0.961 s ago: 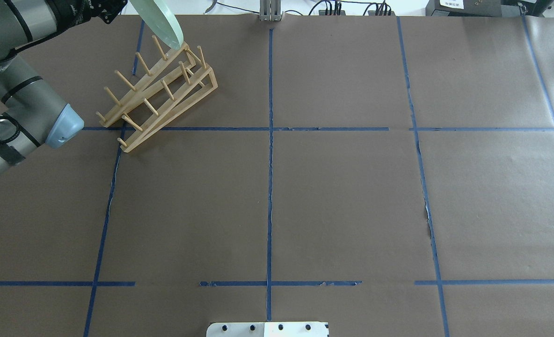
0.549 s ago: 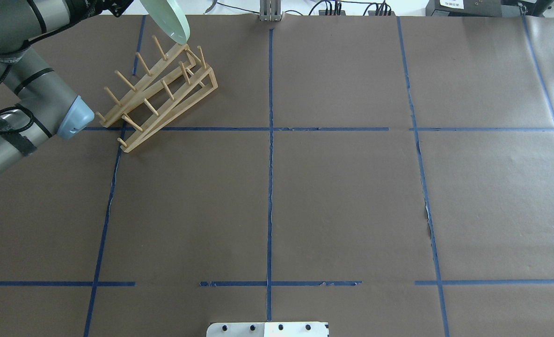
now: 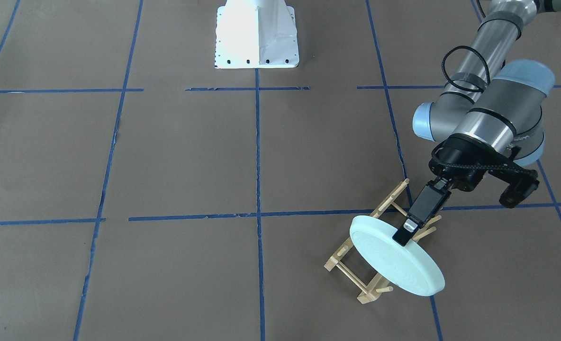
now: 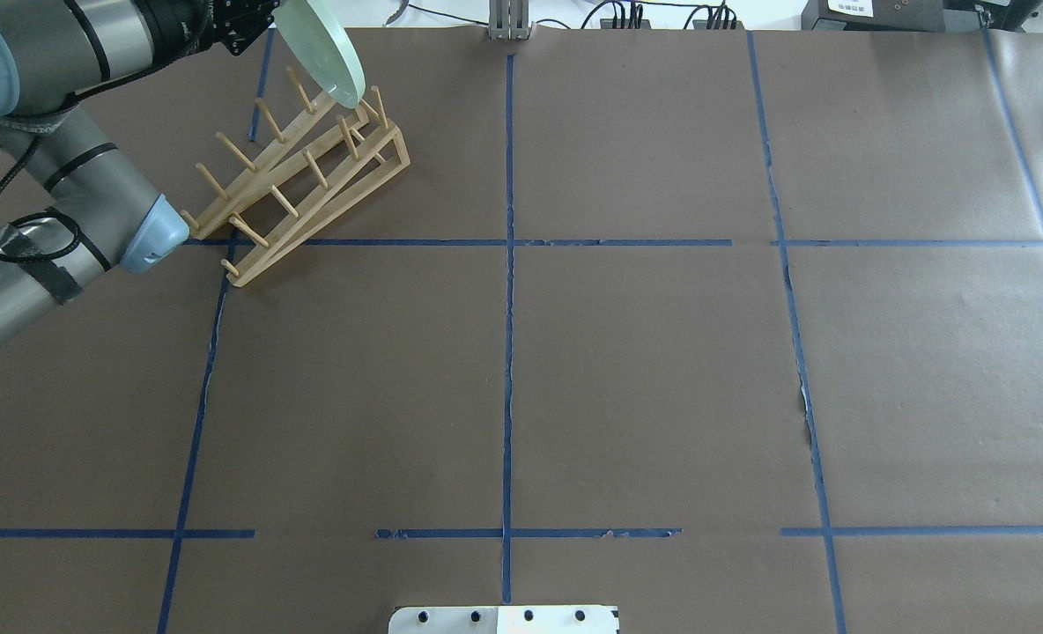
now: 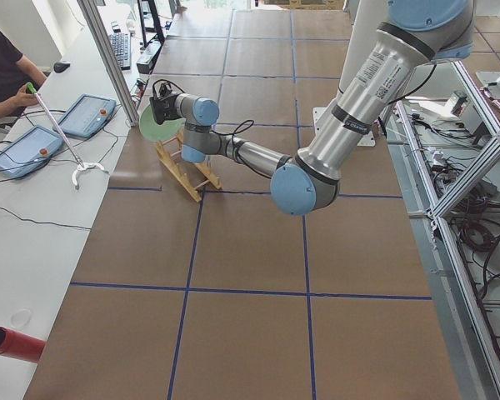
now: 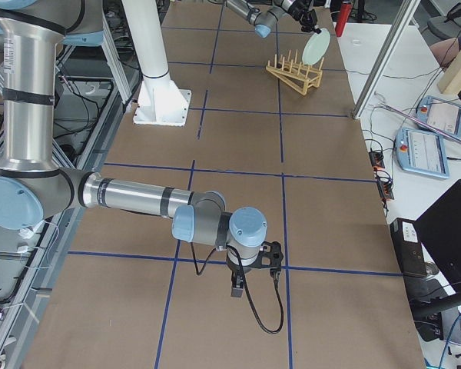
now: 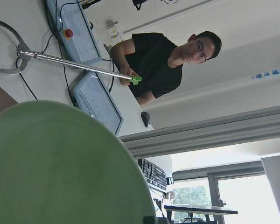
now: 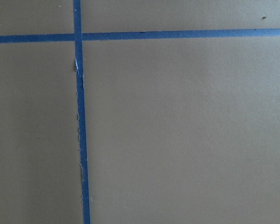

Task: Place plate on rack
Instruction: 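Lower the upright plate into the wooden rack slots with the left gripper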

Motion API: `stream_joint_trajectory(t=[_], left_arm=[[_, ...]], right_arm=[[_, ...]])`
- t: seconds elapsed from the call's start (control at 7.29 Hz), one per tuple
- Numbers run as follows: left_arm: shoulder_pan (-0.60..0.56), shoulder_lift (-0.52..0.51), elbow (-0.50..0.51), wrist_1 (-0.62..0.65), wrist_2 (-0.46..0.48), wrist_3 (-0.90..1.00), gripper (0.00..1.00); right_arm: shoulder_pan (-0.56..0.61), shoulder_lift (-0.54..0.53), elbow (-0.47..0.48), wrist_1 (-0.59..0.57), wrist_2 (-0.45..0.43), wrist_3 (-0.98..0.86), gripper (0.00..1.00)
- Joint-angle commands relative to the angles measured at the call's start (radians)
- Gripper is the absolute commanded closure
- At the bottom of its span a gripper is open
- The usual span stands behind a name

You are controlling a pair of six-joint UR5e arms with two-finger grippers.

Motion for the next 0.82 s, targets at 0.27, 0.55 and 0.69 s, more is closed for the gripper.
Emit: stream_joint_trajectory(t=[0.27,0.55,0.69], left_arm=[[0.036,-0.001,0.051,0.0,0.003,0.033,1.0],[0.046,-0.002,0.065,0.0,0.004,0.036,1.0],[0.05,-0.002,0.065,0.0,0.006,0.036,1.0]], right_arm=[[0.0,-0.001,0.0,0.0,0.0,0.0,0.0],[0.002,-0.001,0.0,0.0,0.0,0.0,0.0],[0.0,-0.001,0.0,0.0,0.0,0.0,0.0]])
